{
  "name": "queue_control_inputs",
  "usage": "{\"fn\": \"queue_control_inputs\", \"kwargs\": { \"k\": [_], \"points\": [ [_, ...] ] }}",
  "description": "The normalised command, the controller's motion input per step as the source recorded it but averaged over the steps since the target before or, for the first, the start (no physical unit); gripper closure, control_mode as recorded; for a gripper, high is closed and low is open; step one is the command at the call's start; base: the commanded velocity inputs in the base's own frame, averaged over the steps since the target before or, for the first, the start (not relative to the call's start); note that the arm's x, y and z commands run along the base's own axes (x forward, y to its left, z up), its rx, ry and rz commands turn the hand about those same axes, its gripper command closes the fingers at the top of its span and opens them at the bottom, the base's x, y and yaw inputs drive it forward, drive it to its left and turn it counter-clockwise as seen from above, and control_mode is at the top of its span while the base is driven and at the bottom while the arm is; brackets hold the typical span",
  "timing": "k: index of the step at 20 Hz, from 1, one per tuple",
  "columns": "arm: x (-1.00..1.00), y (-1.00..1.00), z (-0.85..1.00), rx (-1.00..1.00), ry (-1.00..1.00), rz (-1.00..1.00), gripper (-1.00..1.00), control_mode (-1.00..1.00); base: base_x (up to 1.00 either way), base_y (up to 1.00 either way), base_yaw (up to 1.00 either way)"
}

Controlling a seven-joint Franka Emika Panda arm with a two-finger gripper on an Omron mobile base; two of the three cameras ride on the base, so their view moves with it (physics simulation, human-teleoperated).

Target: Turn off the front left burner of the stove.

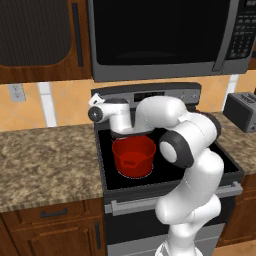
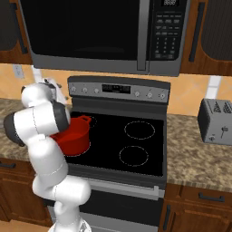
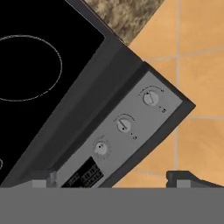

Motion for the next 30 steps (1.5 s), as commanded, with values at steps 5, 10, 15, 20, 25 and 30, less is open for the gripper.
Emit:
{"fn": "queue_control_inputs", "kwargs": {
  "k": [5, 10, 15, 20, 25, 30],
  "points": [
    [0.30, 0.01, -0.15, 0.00, -0.06, 0.08, -1.00, -1.00, 0.00, 0.00, 0.00],
    [0.31, 0.03, -0.09, 0.00, -0.05, 0.08, -1.00, -1.00, 0.00, 0.00, 0.00],
    [0.38, 0.11, -0.01, 0.00, -0.01, 0.08, -1.00, -1.00, 0.00, 0.00, 0.00],
    [0.36, 0.19, -0.06, 0.00, 0.00, 0.10, -1.00, -1.00, 0.00, 0.00, 0.00],
    [0.28, 0.13, -0.11, -0.03, -0.03, 0.06, -1.00, -1.00, 0.00, 0.00, 0.00],
    [0.19, 0.05, -0.08, -0.12, -0.09, 0.00, -1.00, -1.00, 0.00, 0.00, 0.00]
  ]
}}
